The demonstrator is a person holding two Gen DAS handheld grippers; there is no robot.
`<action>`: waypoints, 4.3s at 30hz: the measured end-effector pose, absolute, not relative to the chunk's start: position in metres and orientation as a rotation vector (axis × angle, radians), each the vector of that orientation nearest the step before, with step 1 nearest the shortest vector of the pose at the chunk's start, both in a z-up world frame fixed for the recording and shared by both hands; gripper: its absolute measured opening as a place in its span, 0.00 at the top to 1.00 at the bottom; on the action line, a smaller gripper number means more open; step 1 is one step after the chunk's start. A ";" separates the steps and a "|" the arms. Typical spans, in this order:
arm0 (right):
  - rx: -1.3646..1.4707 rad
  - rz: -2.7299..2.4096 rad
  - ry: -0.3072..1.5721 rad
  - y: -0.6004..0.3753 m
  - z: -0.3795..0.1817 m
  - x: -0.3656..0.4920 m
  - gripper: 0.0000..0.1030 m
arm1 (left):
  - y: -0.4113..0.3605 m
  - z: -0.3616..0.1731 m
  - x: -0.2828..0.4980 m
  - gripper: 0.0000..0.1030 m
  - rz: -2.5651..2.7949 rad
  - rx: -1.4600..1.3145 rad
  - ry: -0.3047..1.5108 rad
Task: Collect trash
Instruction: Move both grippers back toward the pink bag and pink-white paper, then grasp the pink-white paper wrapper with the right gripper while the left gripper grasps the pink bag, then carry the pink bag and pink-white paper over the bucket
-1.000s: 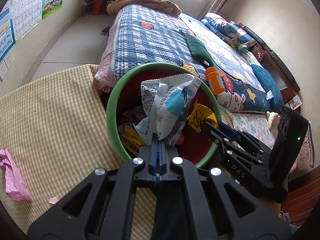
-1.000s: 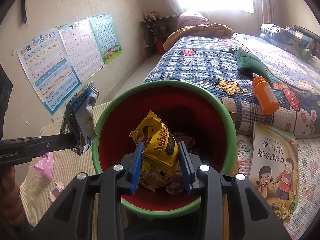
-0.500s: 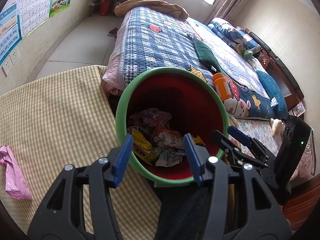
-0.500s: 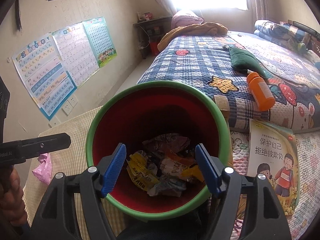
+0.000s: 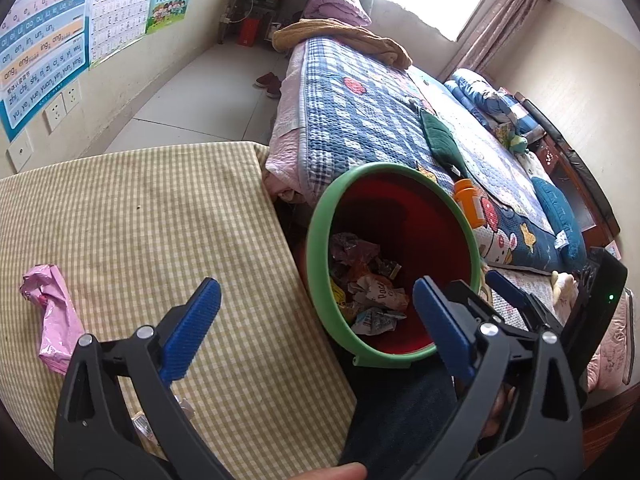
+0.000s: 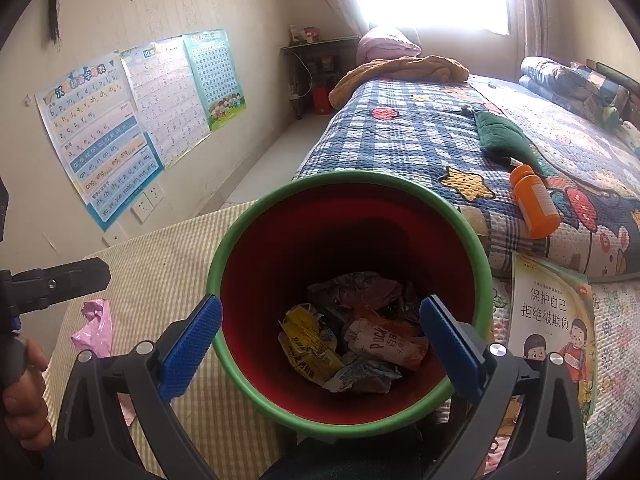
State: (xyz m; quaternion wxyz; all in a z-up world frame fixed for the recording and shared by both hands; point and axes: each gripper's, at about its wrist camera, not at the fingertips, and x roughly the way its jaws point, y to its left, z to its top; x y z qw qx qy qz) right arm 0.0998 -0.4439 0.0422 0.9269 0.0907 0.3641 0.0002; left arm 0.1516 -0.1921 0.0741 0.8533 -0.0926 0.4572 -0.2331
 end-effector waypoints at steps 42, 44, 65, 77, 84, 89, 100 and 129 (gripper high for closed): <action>0.012 0.440 1.044 -0.211 -0.033 0.102 0.07 | 0.030 0.020 0.106 0.08 -0.119 -0.375 1.012; -0.001 0.449 1.065 -0.202 -0.042 0.103 0.07 | 0.036 0.015 0.106 0.08 -0.113 -0.387 1.018; -0.039 0.470 1.132 -0.186 -0.066 0.114 0.53 | 0.042 -0.014 0.125 0.08 -0.124 -0.423 1.071; -0.005 0.434 1.086 -0.197 -0.052 0.137 0.53 | 0.031 -0.045 0.144 0.28 -0.147 -0.410 1.160; 0.005 0.425 1.096 -0.201 -0.058 0.140 0.53 | 0.022 -0.059 0.156 0.71 -0.189 -0.405 1.203; 0.008 0.422 1.100 -0.202 -0.060 0.141 0.53 | 0.019 -0.054 0.156 0.93 -0.213 -0.382 1.190; 0.007 0.427 1.057 -0.202 -0.045 0.136 0.53 | 0.018 -0.039 0.136 0.94 -0.221 -0.358 1.166; 0.040 0.389 0.918 -0.238 0.009 0.119 0.53 | -0.020 0.015 0.097 0.93 -0.279 -0.294 1.079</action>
